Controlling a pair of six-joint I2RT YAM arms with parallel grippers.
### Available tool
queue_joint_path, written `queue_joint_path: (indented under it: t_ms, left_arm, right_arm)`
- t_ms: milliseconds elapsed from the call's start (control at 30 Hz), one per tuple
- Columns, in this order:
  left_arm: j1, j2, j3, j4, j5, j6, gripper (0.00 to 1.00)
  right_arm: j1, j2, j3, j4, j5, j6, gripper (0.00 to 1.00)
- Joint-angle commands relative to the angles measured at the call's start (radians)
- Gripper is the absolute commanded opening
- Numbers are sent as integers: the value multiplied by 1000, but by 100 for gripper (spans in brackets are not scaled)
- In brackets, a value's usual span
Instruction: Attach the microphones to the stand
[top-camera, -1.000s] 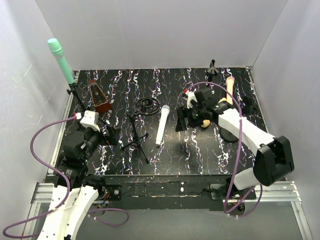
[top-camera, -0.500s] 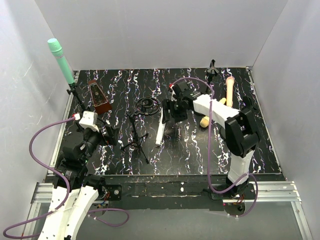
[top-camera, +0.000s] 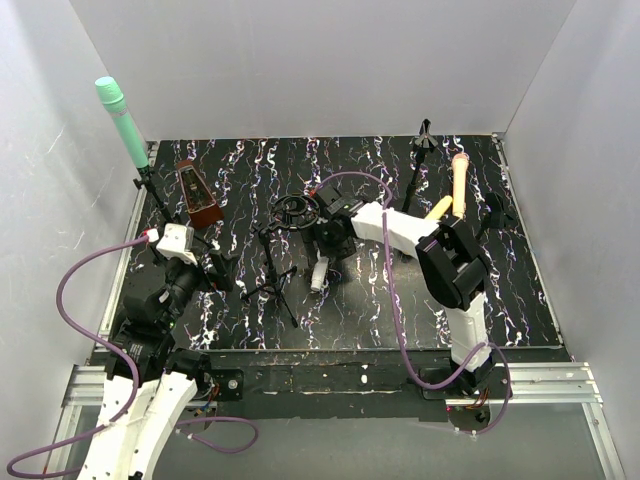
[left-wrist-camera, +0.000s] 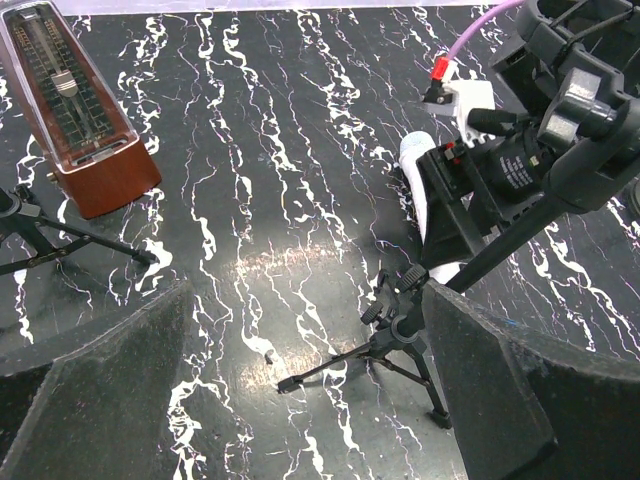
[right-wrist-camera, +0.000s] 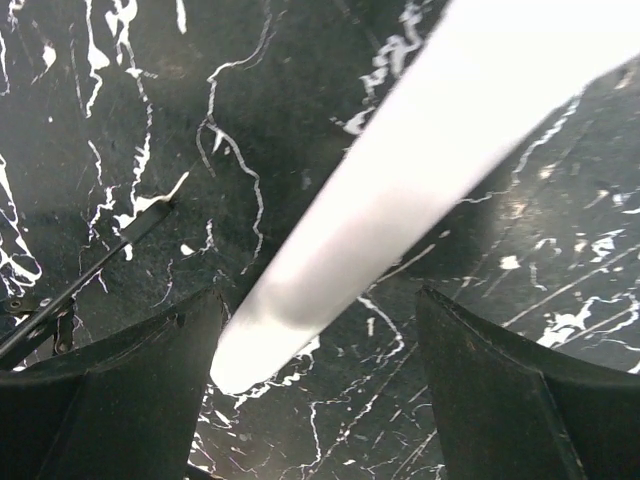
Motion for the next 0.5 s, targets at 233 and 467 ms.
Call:
queue_joint_path:
  t_ms: [233, 467]
  left_arm:
    - [-1, -24, -3, 12, -7, 8, 98]
    - [-2, -35, -2, 10, -5, 10, 98]
  right_arm:
    - [18, -7, -67, 44, 102, -34, 68]
    - [12, -21, -92, 49, 163, -88, 56]
